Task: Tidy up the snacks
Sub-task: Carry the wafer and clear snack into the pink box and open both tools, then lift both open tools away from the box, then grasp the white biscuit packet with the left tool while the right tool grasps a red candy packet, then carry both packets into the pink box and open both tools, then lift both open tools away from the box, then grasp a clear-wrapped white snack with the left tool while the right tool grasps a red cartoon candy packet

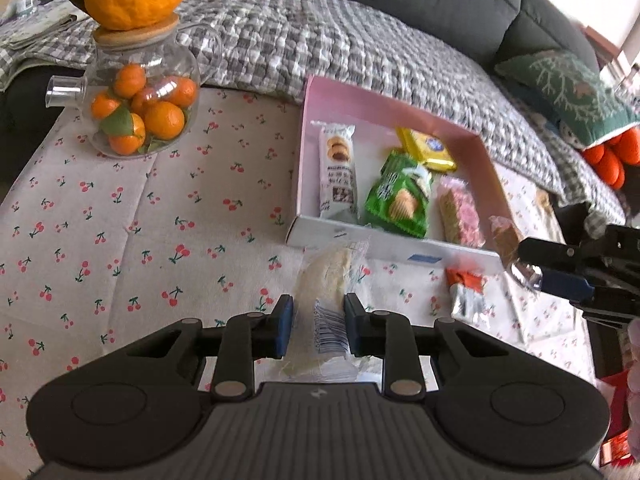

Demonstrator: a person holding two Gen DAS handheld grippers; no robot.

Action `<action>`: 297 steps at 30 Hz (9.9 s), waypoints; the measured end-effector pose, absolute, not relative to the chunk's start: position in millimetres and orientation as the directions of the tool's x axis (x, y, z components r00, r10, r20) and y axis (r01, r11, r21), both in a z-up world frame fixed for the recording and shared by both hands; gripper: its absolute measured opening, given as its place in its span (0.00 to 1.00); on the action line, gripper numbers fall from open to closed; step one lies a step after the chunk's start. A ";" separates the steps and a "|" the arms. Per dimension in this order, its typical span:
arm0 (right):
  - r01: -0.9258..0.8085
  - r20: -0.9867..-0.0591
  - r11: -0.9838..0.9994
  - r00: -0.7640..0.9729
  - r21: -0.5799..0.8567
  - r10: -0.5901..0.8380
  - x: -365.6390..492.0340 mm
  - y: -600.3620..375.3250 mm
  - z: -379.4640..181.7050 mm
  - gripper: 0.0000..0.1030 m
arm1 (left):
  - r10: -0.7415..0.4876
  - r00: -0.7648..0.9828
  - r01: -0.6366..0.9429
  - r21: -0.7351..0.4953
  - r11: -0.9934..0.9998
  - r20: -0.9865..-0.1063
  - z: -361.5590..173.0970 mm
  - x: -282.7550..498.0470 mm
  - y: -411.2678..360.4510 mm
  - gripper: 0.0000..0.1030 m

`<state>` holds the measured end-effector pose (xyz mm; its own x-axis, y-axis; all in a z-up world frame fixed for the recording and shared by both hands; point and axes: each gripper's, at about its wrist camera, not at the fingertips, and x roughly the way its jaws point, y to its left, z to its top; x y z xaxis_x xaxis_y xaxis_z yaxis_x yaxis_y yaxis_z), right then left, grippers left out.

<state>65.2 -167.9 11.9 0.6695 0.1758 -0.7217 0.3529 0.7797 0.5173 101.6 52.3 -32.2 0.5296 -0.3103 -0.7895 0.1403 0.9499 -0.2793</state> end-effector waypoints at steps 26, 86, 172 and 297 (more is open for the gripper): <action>0.375 -0.675 0.717 0.716 0.587 0.179 103.3 -185.8 -27.3 0.35 | -0.387 0.616 0.232 -0.312 0.921 -0.686 -11.0 198.5 -1.2 0.22; 0.191 -0.822 0.963 0.568 0.190 0.050 21.5 -146.5 5.0 0.89 | -0.189 0.602 0.216 -0.070 0.974 -0.776 -29.1 64.4 33.5 0.99; 0.429 -0.886 0.857 0.459 0.287 0.067 7.1 -205.6 -17.9 0.36 | -0.343 0.471 0.272 -0.235 0.933 -0.813 -38.7 67.1 2.3 0.44; 0.286 -0.924 0.950 0.382 0.123 0.005 -4.1 -164.4 -28.9 0.85 | -0.226 0.409 0.239 -0.135 0.962 -0.884 -61.5 37.3 45.5 0.95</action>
